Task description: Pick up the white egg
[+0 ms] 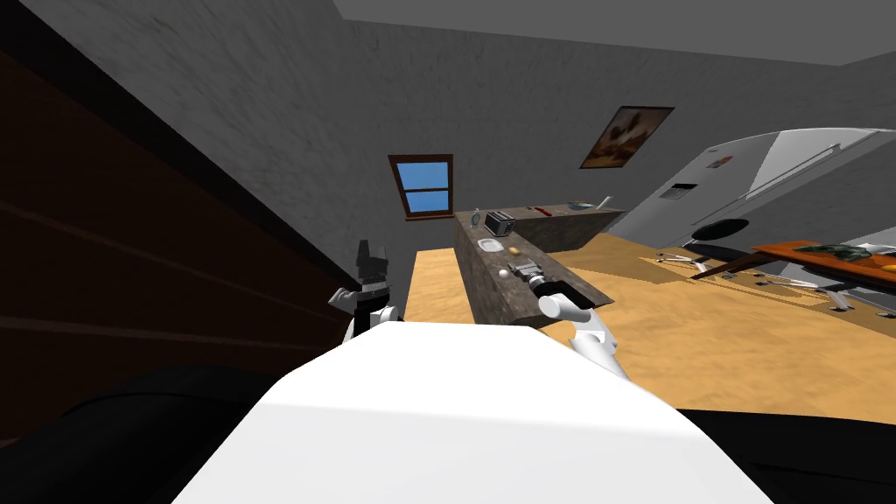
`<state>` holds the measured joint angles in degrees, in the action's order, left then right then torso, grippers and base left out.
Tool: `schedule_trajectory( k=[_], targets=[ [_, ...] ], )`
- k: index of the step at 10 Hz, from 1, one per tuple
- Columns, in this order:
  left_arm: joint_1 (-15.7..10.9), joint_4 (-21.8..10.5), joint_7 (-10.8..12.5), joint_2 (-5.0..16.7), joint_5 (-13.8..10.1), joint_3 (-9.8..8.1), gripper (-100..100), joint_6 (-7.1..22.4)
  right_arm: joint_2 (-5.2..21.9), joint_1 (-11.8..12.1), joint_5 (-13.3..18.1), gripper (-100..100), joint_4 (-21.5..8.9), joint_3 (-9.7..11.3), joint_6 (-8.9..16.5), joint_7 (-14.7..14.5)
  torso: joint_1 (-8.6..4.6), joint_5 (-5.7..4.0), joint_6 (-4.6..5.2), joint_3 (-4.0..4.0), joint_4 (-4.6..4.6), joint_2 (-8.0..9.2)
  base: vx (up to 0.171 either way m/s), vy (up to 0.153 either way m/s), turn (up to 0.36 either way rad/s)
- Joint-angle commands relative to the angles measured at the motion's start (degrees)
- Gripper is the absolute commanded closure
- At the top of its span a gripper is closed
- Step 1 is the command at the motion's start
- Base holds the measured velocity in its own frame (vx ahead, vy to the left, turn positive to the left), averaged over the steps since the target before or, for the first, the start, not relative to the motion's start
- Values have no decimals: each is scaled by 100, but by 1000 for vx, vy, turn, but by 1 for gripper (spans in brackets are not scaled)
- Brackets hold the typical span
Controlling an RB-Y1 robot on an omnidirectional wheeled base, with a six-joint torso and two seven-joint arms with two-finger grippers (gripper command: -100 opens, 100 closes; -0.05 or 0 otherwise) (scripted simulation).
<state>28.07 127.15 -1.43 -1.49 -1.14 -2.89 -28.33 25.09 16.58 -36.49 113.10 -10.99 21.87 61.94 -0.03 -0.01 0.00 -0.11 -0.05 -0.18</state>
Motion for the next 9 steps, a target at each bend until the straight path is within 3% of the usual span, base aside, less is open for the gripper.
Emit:
schedule_trajectory(
  k=[1,2,3,4,5,8,9],
  targets=[
    [0,0,0,0,0,0,0,0,60,-26,-125,-100,-42,-26,209,286,0,0,0,0,0,0,42,2,-23],
    [0,0,0,0,0,0,0,0,164,-88,-360,-100,-126,-73,421,451,2,0,0,1,0,2,50,-2,-50],
    [0,0,0,0,0,0,0,0,164,-88,-360,-100,-126,-73,491,618,0,0,0,0,0,0,40,2,-19],
    [0,0,0,0,0,0,0,0,264,-146,-593,-100,-207,-118,711,785,2,0,-1,1,0,3,42,5,-24],
    [0,0,0,0,0,0,0,0,264,-146,-593,-100,-207,-118,771,947,2,0,0,1,0,3,37,5,-22],
    [0,0,0,0,0,0,0,0,449,-249,-1046,-100,-363,-202,1278,1449,3,0,-1,1,0,3,44,5,-33],
    [0,0,0,0,0,0,0,0,449,-249,-1046,-100,-363,-202,1313,1577,4,1,0,2,0,4,34,3,-20]
  ],
)
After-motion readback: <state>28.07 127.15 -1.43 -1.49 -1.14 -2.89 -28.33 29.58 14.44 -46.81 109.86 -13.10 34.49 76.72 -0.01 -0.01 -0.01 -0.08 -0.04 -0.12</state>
